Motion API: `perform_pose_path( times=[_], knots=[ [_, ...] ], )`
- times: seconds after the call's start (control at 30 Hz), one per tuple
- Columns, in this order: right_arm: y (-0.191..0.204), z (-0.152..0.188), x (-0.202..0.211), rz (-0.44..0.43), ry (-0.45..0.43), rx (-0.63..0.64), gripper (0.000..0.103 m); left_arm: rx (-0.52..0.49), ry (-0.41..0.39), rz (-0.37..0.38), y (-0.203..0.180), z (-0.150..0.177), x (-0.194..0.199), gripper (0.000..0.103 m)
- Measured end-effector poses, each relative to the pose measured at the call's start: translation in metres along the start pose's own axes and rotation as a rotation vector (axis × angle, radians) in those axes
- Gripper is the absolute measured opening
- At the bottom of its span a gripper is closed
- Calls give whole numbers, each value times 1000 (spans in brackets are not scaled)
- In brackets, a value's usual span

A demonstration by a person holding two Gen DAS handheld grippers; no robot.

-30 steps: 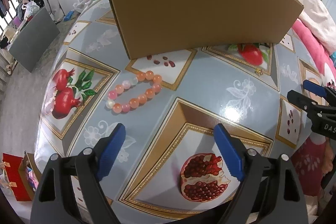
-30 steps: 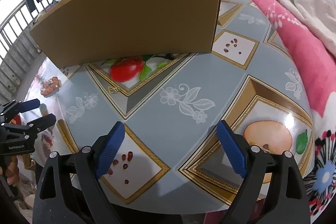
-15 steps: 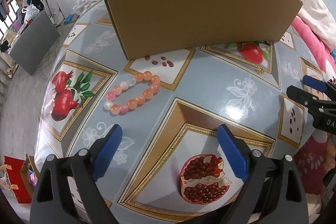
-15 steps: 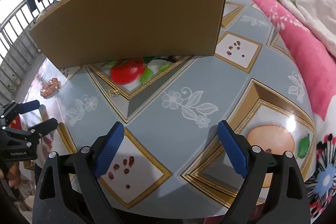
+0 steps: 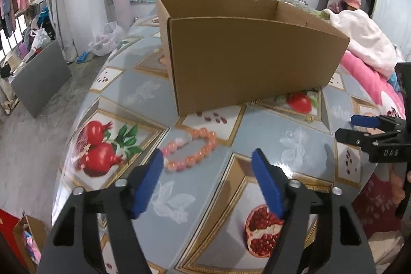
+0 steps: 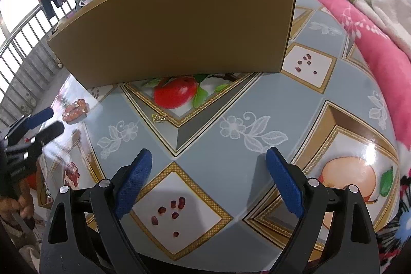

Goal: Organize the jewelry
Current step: 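Lower the left tool onto the pink-orange bead bracelet and close on it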

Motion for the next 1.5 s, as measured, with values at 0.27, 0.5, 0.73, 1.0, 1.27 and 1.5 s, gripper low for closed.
perform_pose_path(
  times=[0.27,0.5,0.73,1.0,1.27,1.5],
  knots=[
    [6,7,0,5,-19,24,86,-33,12,25,-5,-10,-16,49],
    [8,8,0,7,-27,39,86,-29,35,35,-4,-11,-29,39],
    [7,7,0,-5,-28,38,86,-22,55,31,0,-9,-36,34],
    [4,6,1,-15,-31,31,86,-25,51,63,-2,-10,-36,22],
    [0,4,3,-34,-29,23,80,16,31,62,-4,-11,-38,9],
    [16,-2,6,-73,-45,84,61,-24,21,138,-31,-14,-35,10]
  ],
)
Point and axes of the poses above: each gripper's, at about its wrist camera, not at the fingertips, and x roughly against the way its jaws point, y to its left, z to its underside, the point moved 5 cm from there along -x, roughly the way its jaws point, and after that the axes turned 12 degrees about -x, right-handed, at the moved point
